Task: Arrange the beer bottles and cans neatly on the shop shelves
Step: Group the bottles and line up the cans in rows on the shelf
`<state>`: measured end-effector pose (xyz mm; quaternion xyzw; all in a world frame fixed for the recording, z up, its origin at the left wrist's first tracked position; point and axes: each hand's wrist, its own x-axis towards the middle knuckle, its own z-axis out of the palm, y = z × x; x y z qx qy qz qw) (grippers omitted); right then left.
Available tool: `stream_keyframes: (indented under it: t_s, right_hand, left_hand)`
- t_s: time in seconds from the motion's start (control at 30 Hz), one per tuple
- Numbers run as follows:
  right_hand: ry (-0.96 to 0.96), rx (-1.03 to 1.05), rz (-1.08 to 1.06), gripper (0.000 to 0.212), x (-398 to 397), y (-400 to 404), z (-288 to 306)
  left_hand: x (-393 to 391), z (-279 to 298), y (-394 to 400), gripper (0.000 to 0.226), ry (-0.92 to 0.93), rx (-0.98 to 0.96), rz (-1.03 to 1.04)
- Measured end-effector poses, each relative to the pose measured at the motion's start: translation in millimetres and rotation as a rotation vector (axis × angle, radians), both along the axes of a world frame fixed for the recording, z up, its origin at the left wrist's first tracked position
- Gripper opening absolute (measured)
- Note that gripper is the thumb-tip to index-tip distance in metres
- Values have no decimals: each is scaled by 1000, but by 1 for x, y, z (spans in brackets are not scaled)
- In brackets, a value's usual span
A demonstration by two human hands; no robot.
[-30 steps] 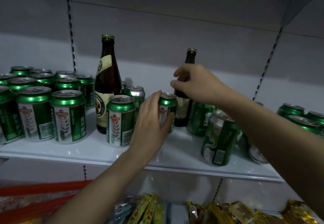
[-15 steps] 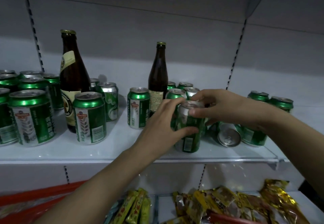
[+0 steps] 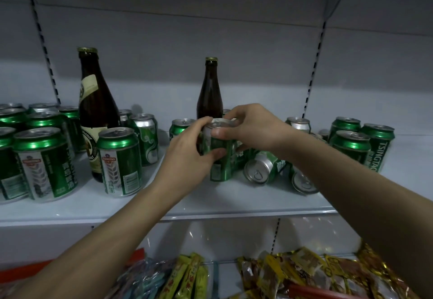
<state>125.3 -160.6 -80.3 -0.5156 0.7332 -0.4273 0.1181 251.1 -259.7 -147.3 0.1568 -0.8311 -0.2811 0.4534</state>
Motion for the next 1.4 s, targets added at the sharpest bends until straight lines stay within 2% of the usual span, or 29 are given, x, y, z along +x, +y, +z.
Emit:
stream_keyframes:
  t_s: [0.13, 0.23, 0.5, 0.57, 0.67, 0.73, 0.8, 0.9, 1.0, 1.17, 1.27, 1.4]
  right_hand:
    - [49, -5, 3, 30, 2, -22, -11]
    - [54, -22, -19, 34, 3, -33, -16]
    - [282, 32, -52, 30, 8, -34, -15]
    - [351, 32, -73, 35, 9, -26, -9]
    - [411, -14, -130, 40, 3, -5, 3]
    - [400, -36, -143, 32, -9, 10, 11]
    - [423, -4, -133, 25, -25, 23, 15]
    - [513, 194, -53, 26, -48, 39, 13]
    - [570, 425, 33, 40, -60, 47, 6]
    - [589, 596, 118, 61, -63, 53, 0]
    - [644, 623, 95, 67, -63, 49, -6]
    - [681, 550, 65, 68, -67, 45, -14]
  left_hand:
    - [2, -6, -11, 63, -37, -46, 85]
    - [2, -9, -16, 60, -13, -106, 153]
    - [0, -6, -18, 60, -92, -117, 191]
    - [0, -5, -16, 63, -117, -167, 233]
    - [-1, -5, -6, 58, -45, -311, 284]
    - [-2, -6, 8, 46, 46, -381, 256]
    - [-6, -5, 24, 38, 27, -339, 145]
    - [-19, -11, 44, 40, -88, -186, -34]
    - [-37, -19, 51, 48, -180, -111, -83]
    - [-55, -23, 54, 61, -247, 43, -110]
    - [-61, -25, 56, 60, -255, 85, -111]
    - [-66, -29, 54, 55, -216, 106, -100]
